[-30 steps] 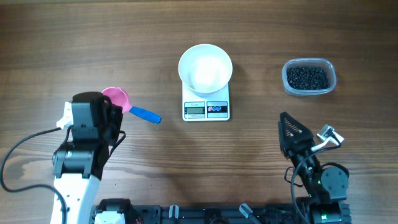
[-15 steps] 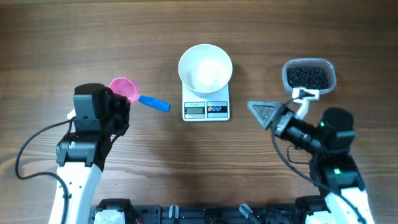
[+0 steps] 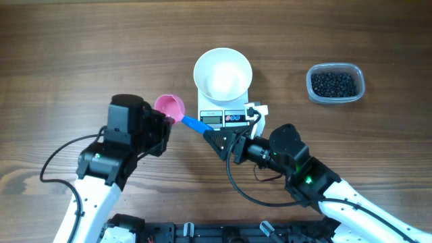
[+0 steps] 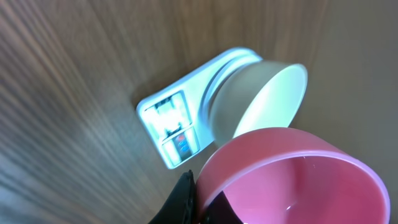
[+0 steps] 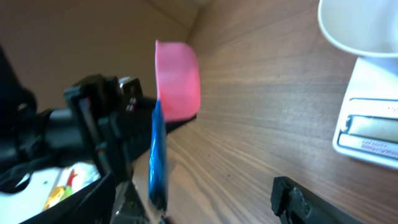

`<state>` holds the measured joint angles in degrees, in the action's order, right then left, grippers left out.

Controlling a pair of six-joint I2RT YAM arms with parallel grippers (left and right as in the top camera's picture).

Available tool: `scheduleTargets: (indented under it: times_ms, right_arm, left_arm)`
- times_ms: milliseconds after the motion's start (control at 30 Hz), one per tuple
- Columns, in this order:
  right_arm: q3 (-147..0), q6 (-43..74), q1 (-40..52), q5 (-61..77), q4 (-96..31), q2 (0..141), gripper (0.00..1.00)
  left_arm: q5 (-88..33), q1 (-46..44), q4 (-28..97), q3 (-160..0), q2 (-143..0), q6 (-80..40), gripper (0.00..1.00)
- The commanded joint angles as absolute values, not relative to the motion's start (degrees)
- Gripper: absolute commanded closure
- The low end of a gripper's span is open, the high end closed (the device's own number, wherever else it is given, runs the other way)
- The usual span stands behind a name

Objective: Scoop item into bowl and weigh 150g on scale
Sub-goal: 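Lift the scoop with the left gripper and move right gripper toward it, then grasp the scoop handle with the right gripper, release left gripper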

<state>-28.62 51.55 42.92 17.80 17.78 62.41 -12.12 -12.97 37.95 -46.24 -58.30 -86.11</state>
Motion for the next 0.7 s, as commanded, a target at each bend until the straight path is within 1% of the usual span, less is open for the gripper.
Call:
scheduleTargets:
  times_ms: [0,33,133,233,400,533,667]
  right_arm:
    - [-29.6,51.0,43.2,14.6,18.5,63.4,0.27]
    - [-29.6,51.0,43.2,14.7,18.9,63.4,0.28]
    - [-29.6,51.2,43.2,16.0,19.7,63.4,0.39]
    - [-29.6,51.2,43.2,18.0,19.7,63.4,0.47]
    - [-29.6,51.2,43.3,17.6,18.8,63.4,0.5]
    - [-29.6,51.3,43.3,17.4,17.5,63.4,0.59]
    - [-29.6,51.7,43.3,17.4,17.5,63.4,0.62]
  left_arm:
    - [-12.2,-16.6,38.2,-46.8,-58.4,-87.9,0.96]
    - [-12.0,-17.5,38.2,-46.8,-58.6,-88.0,0.96]
    - [-12.0,-20.7,38.2,-46.8,-61.5,-92.4,0.96]
    - [-12.0,-23.0,37.6,-46.8,-63.9,-92.5,0.96]
    - [-12.2,-23.4,34.0,-46.8,-64.3,-93.7,0.96]
    - [-12.2,-23.4,34.0,-46.8,-64.3,-93.6,0.96]
    - [-12.4,-25.3,34.0,-46.8,-64.3,-93.5,0.96]
